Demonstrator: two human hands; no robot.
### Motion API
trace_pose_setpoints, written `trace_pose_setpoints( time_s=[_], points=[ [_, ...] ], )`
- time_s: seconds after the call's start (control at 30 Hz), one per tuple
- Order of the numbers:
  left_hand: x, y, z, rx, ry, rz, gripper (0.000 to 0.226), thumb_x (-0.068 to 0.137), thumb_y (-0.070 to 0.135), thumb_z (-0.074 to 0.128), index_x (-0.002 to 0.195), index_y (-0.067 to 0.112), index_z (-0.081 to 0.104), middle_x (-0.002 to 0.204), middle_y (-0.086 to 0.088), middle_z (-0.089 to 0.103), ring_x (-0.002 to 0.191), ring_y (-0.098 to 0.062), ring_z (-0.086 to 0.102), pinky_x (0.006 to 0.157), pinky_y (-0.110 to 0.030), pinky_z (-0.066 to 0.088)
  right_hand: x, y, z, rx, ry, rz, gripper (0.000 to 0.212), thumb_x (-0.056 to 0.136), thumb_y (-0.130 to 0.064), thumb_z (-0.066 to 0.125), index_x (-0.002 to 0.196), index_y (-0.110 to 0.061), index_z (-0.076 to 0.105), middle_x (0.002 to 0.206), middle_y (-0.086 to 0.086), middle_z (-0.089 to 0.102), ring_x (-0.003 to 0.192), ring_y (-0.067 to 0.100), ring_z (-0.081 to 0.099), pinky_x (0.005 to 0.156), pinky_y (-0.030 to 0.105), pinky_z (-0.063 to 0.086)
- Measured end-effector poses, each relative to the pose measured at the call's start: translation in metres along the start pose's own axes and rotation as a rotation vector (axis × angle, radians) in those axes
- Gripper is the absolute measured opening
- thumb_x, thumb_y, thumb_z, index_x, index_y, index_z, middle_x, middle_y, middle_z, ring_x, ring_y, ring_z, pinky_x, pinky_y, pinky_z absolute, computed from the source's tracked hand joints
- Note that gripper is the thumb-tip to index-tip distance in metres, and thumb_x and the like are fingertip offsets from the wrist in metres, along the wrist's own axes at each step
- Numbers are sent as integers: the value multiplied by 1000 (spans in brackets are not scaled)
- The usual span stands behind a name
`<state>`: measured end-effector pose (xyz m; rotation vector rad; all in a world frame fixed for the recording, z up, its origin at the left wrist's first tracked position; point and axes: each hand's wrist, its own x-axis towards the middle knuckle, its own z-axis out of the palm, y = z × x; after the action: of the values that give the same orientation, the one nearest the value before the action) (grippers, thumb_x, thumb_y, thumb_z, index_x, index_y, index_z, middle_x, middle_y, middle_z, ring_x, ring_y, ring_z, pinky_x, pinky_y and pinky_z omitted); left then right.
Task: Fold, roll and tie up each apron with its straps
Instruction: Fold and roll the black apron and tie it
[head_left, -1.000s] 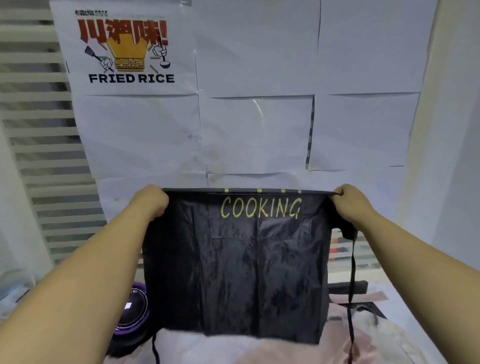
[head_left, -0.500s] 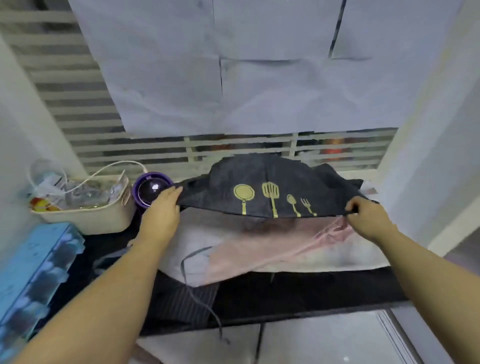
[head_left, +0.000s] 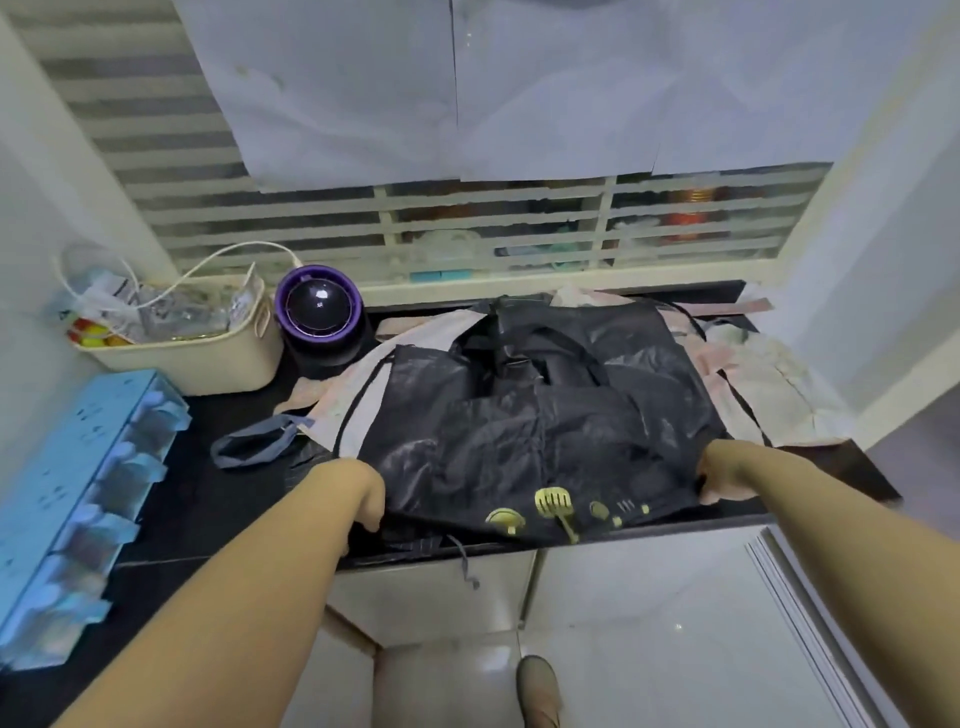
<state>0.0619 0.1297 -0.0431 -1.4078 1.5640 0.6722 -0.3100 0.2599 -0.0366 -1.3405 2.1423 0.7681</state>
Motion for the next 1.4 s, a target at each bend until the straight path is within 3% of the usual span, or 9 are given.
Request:
trace_pose_setpoints(
  time_s=[0.1,0.27,0.4,0.53,0.73,0.9,1.07,1.23,1.4],
  points=[
    [13,-1,-1,-186,-118,6,64,94,20,59,147,5,27,126,-16,61,108,-29,64,99,-44,48,-1,-1,-1,162,-126,-30,31,89,-27,64,119,-18,65,110,7,63,94,23,64,61,25,52],
    [20,9,-21,-230,-131,128,51,89,14,61,138,13,47,125,-6,57,93,-19,65,79,-28,53,21,-14,-19,334,-236,60,46,89,-26,63,132,-17,49,117,22,59,73,24,71,77,38,60],
    [45,23,-47,-212,311,218,34,88,15,52,120,10,61,108,-5,59,90,-22,56,72,-28,46,56,-35,-49,244,-32,4,35,91,-28,57,120,-8,58,103,15,66,50,20,68,78,37,58],
    [69,31,-62,-469,889,141,43,90,25,55,132,22,47,134,-7,45,122,-30,45,93,-41,43,88,-62,-81,366,311,-313,12,91,-19,57,92,-15,68,103,5,66,107,26,61,81,26,44],
    [122,35,-87,-931,782,131,67,86,42,62,142,19,34,138,-13,47,125,-33,47,101,-50,42,132,-126,-124,420,372,-627,21,93,-19,58,109,-25,70,159,3,10,120,22,54,102,32,41],
    [135,39,-99,-1044,914,56,63,88,38,63,142,17,38,139,-13,46,126,-33,44,103,-45,39,163,-148,-133,350,375,-659,32,95,-18,52,125,-12,62,142,9,42,123,25,49,101,26,35],
    [135,27,-115,-1322,989,169,27,89,31,65,105,10,62,97,-1,66,97,-20,61,77,-24,40,185,-141,-145,860,686,-510,19,90,-9,55,109,-9,52,98,10,58,82,26,58,63,20,37],
    [110,26,-111,-1305,1262,317,18,89,3,59,85,15,46,89,16,60,79,-10,53,67,-4,38,191,-141,-163,991,785,-510,41,87,-1,55,126,-7,46,104,6,45,61,-4,48,63,9,34],
    [101,25,-107,-1175,1532,296,30,78,-16,47,88,12,52,103,1,60,95,-8,54,87,-7,36,196,-138,-184,946,904,-427,47,89,-6,54,136,-5,46,126,17,49,66,9,32,70,13,25]
  ],
)
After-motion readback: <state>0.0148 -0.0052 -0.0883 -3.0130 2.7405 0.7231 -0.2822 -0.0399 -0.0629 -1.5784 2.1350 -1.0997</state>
